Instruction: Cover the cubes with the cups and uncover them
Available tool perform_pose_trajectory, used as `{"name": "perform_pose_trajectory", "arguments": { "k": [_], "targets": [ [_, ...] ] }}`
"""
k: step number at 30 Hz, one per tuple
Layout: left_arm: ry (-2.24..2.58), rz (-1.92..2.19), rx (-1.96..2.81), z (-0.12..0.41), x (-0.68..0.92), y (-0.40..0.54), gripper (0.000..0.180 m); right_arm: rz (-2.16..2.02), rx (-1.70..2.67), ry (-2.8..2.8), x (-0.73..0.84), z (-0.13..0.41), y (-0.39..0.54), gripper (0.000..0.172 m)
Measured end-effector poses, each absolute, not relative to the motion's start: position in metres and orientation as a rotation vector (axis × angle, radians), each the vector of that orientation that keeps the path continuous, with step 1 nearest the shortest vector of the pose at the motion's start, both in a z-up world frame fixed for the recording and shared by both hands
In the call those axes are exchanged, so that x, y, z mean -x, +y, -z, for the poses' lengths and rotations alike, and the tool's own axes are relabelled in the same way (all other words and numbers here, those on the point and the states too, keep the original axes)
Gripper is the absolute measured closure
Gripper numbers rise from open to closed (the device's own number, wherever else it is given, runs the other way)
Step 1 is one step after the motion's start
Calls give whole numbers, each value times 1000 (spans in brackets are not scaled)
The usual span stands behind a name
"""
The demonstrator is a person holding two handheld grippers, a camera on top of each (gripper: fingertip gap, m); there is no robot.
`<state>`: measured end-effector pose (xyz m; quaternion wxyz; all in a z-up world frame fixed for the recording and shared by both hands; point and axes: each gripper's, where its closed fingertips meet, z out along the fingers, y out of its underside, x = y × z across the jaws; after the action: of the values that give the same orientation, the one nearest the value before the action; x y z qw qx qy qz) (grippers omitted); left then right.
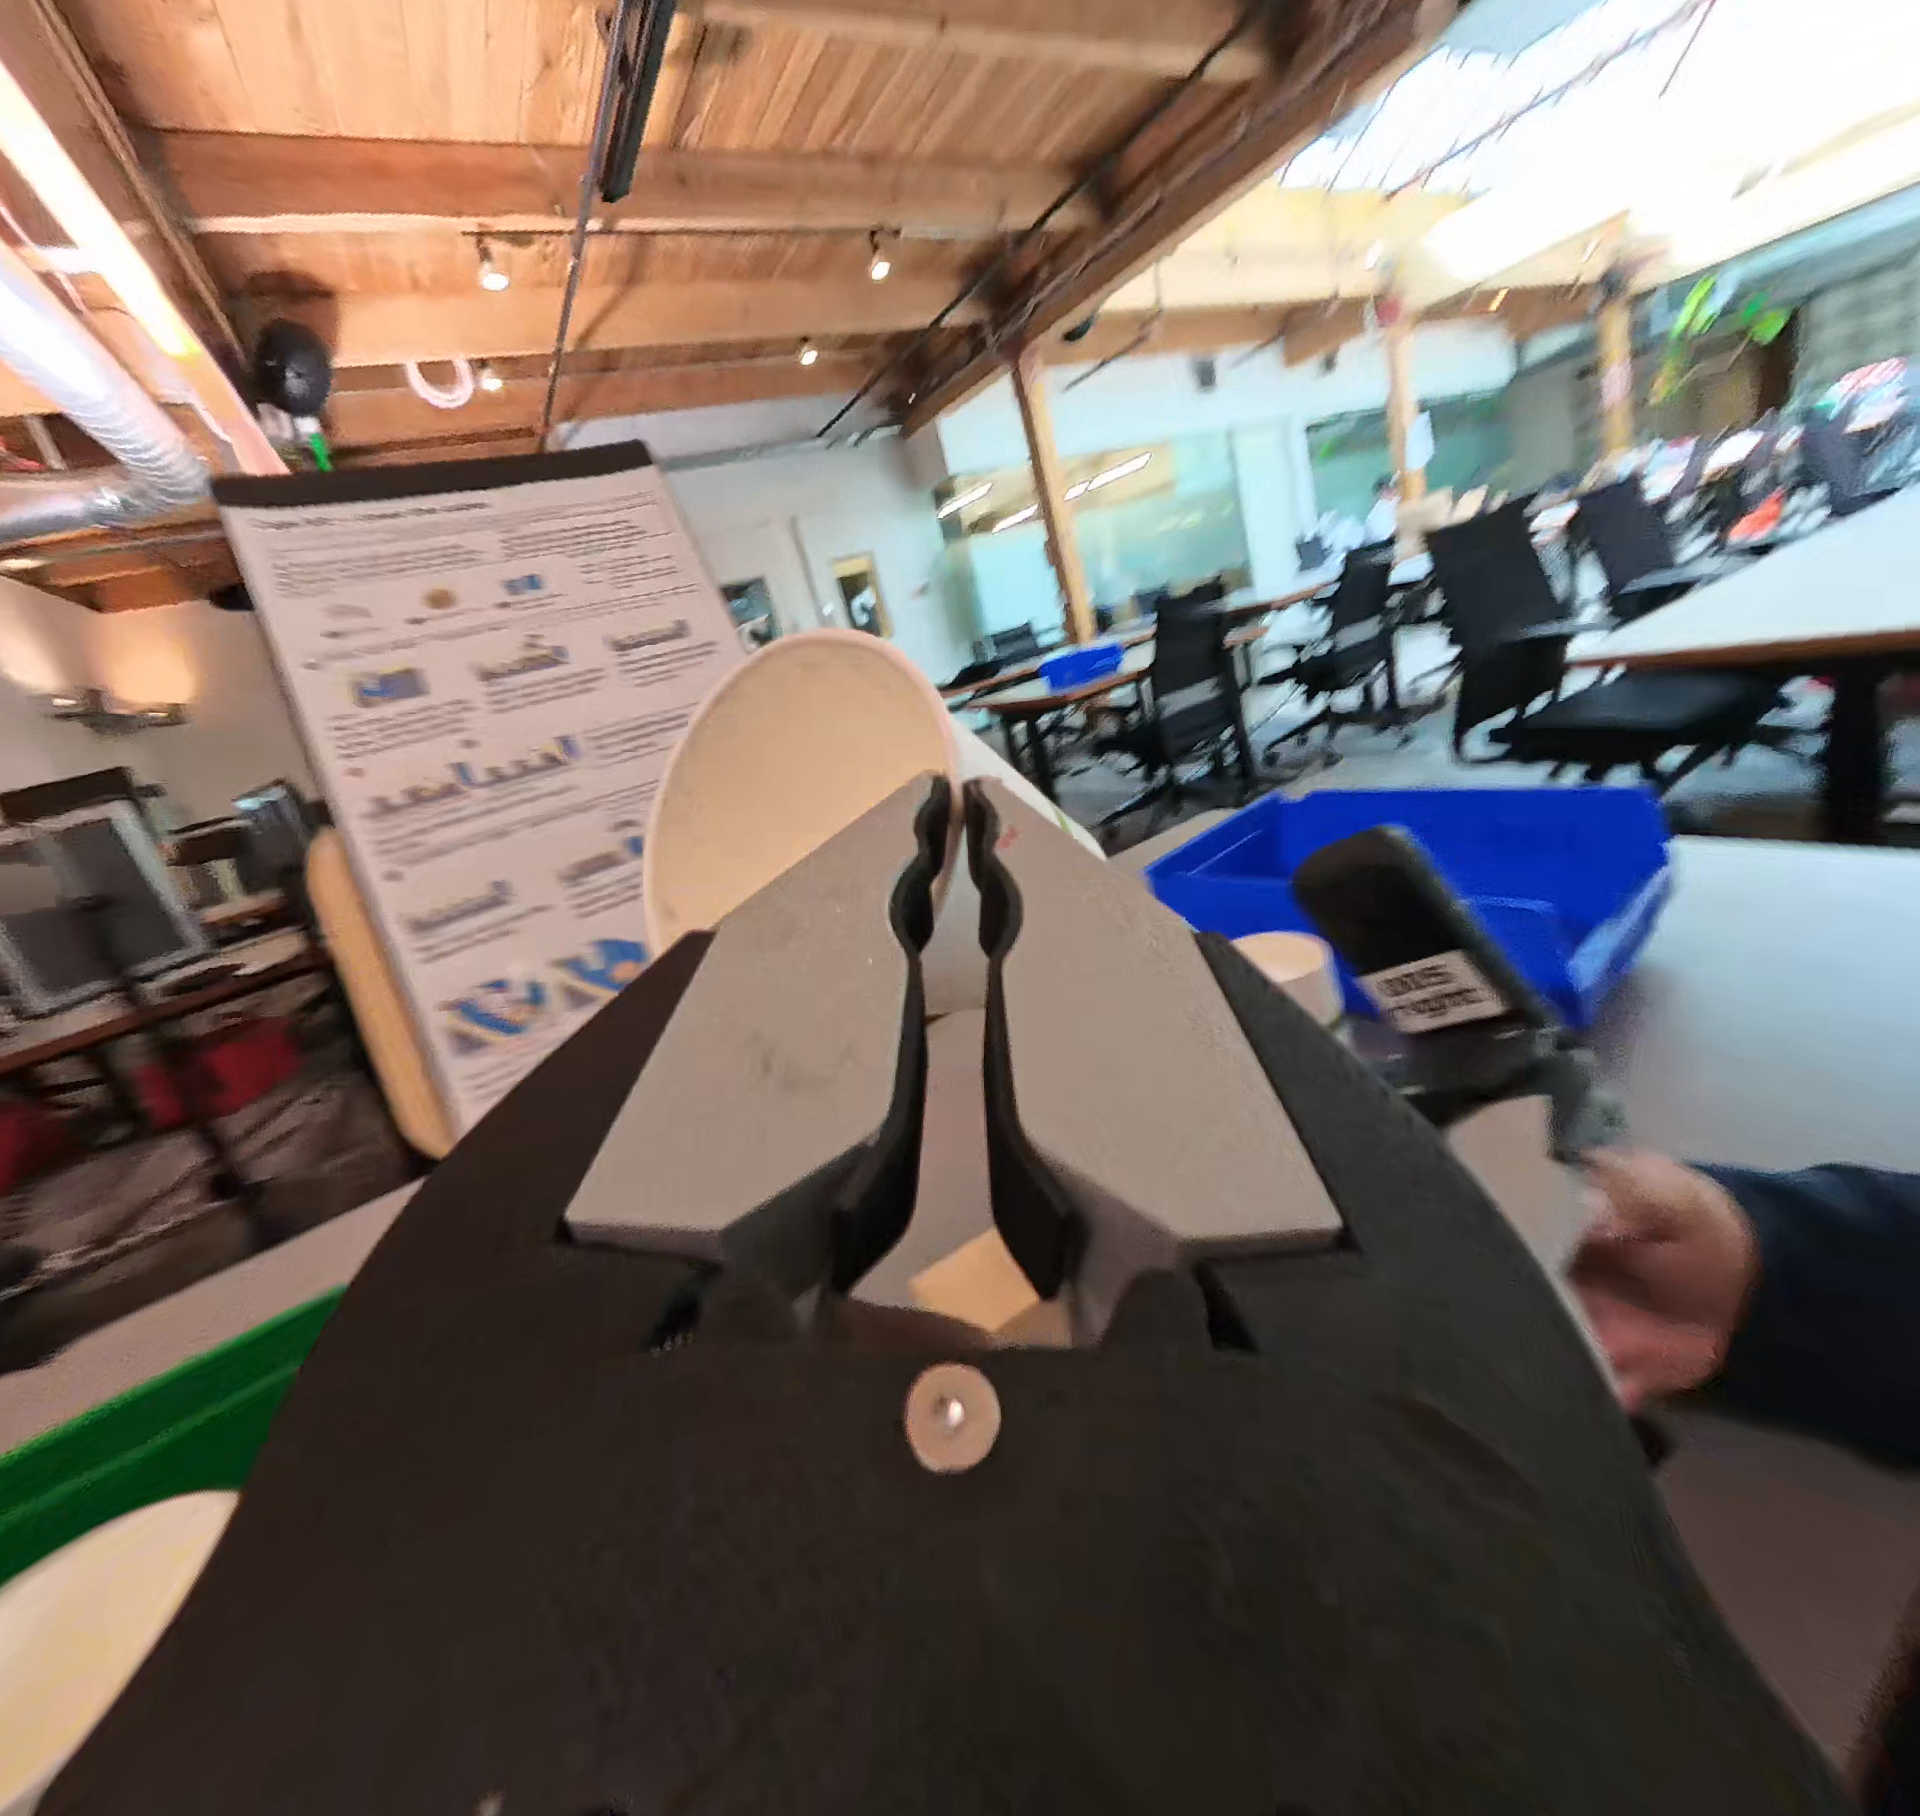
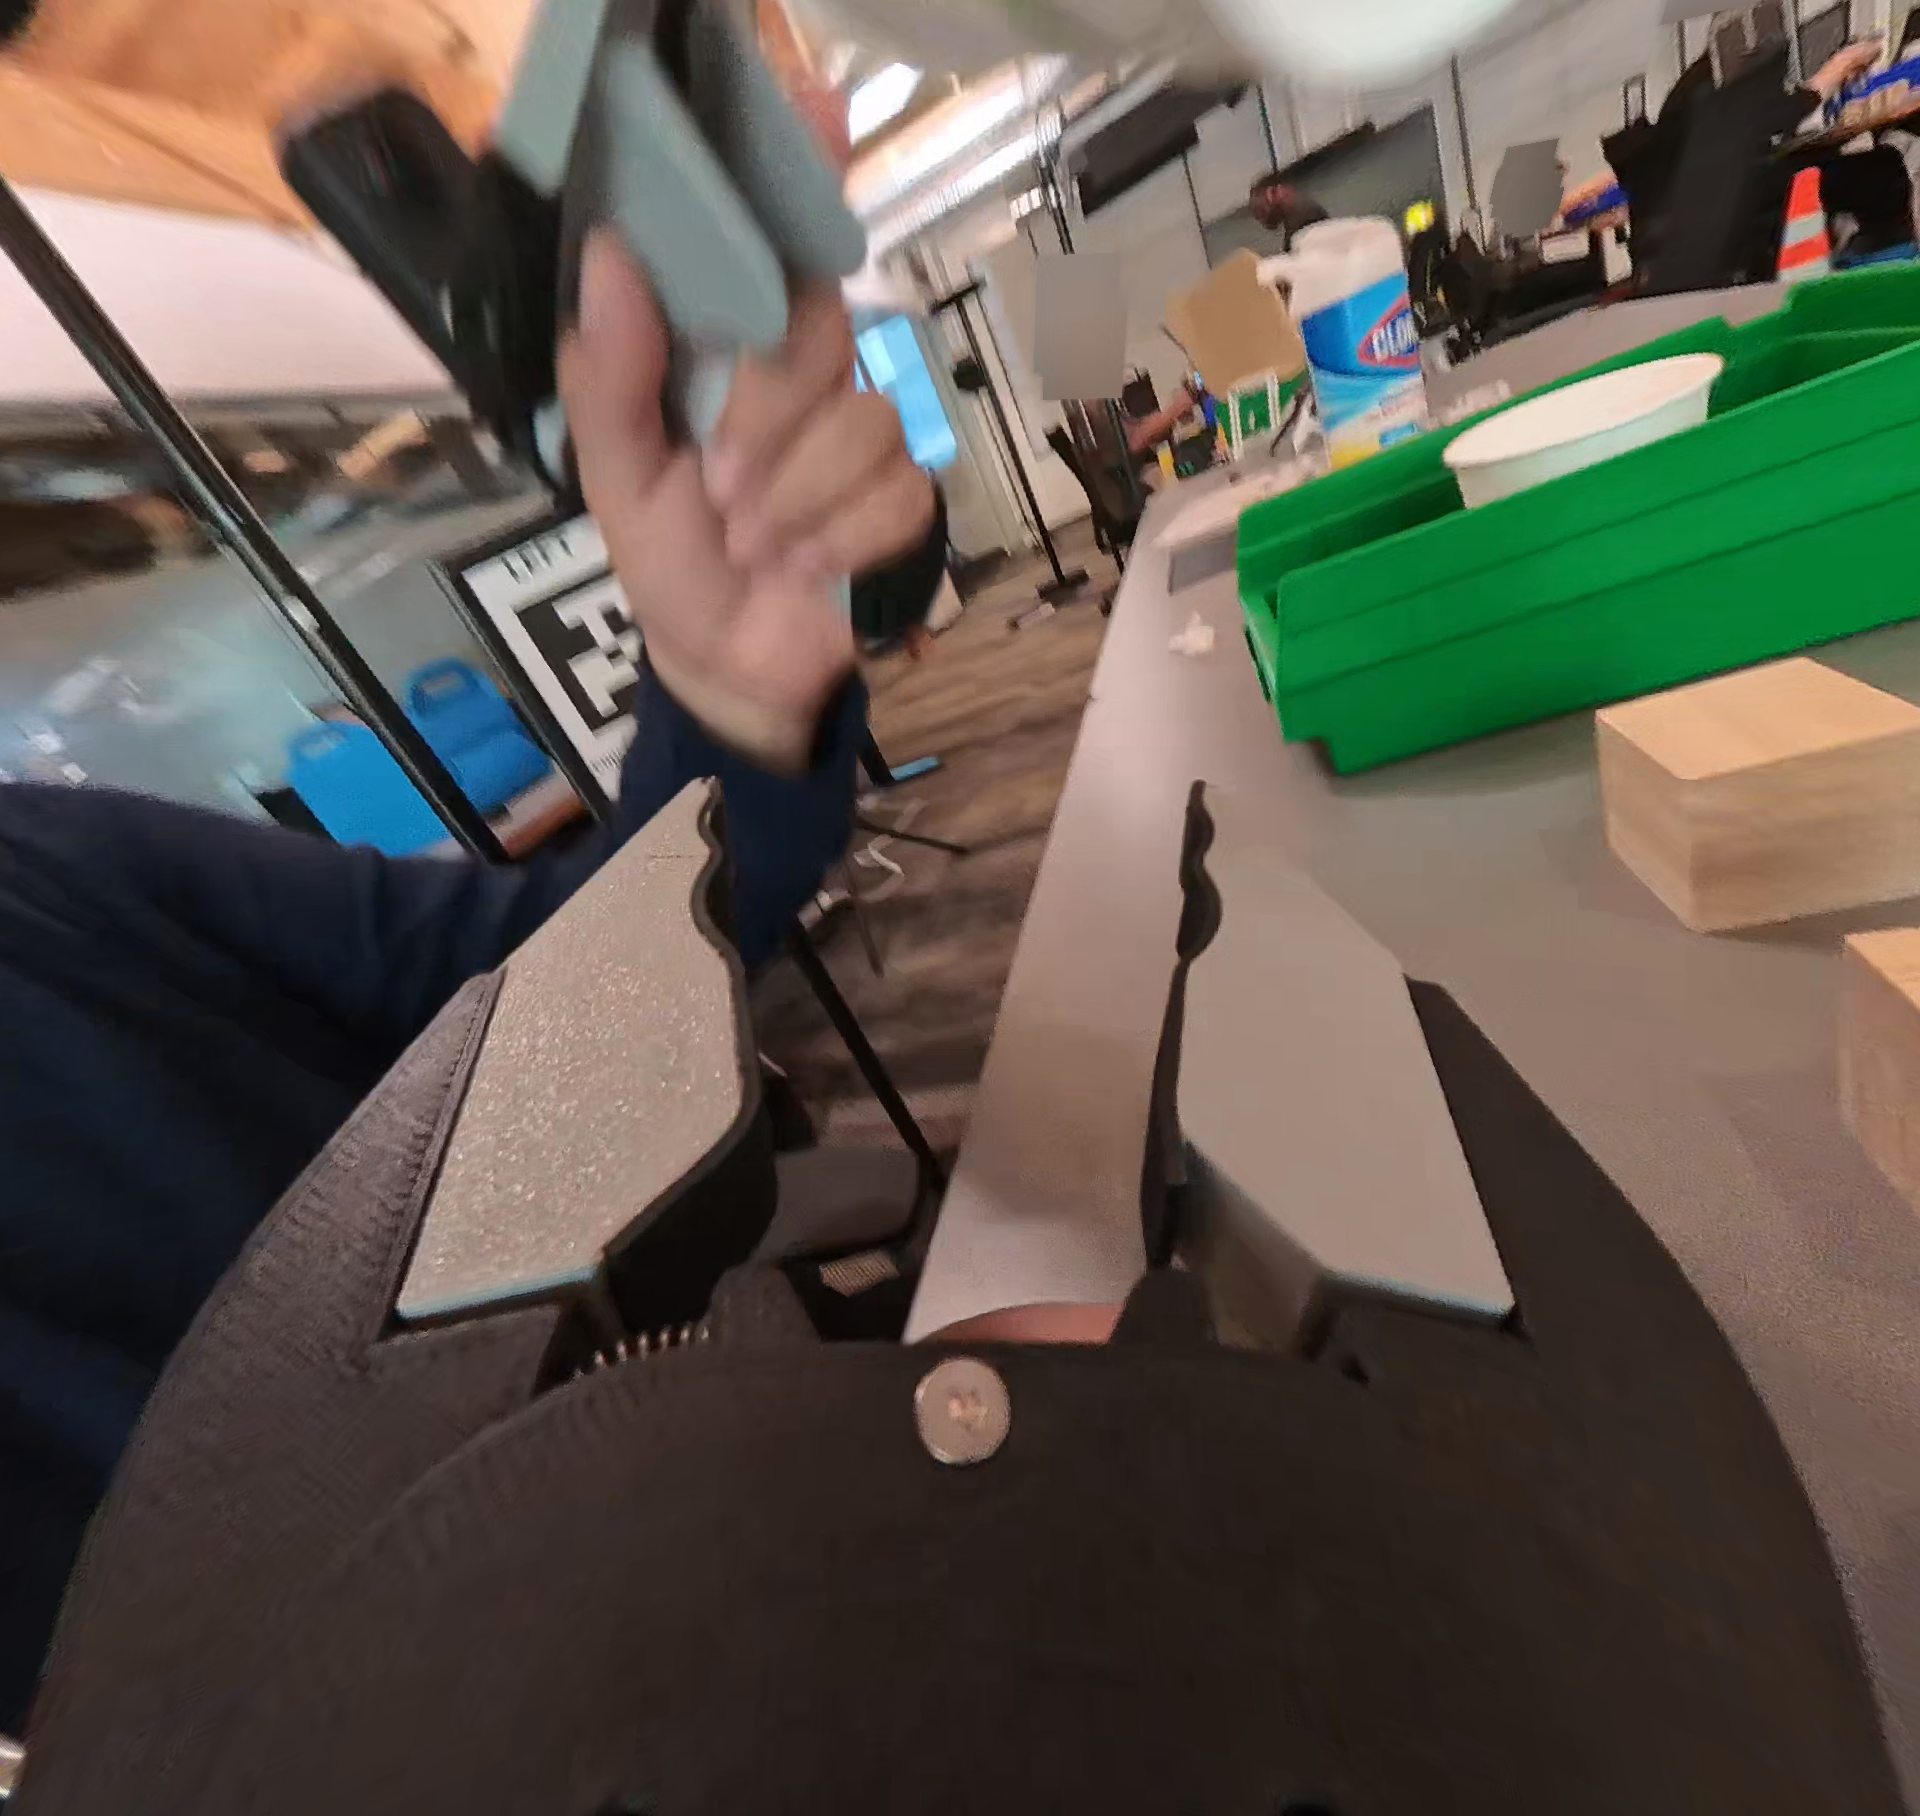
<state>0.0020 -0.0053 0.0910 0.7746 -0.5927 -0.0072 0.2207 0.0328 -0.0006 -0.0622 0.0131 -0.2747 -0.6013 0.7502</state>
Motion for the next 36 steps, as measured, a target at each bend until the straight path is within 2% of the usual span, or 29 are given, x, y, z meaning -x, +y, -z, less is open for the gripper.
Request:
{"name": "perform_pose_trajectory", "arguments": {
  "k": [9,17,22,25,28,30,32,36],
  "targets": [
    [63,-243,1199,12,-80,42,179,-2804,995,-1268,-23,13,81,80],
    [39,-122,1508,89,-61,77,179,-2634,1126,-1110,-5,19,110,75],
    [99,-187,1565,96,-61,85,178,-2568,1171,-1188,2,28,100,71],
    [158,-191,1584,99,-69,91,177,-2499,1146,-1249,2,31,96,90],
    [183,-230,1580,100,-69,92,177,-2404,1075,-1291,-3,28,95,90],
    [173,-277,1568,99,-62,89,172,-2295,1058,-1278,-3,26,100,90],
    [176,-363,1561,99,-51,82,157,-2135,1050,-1249,0,27,109,91],
    [155,-547,1483,91,-24,59,161,-1819,1029,-1243,17,30,112,91]
  ]
}}
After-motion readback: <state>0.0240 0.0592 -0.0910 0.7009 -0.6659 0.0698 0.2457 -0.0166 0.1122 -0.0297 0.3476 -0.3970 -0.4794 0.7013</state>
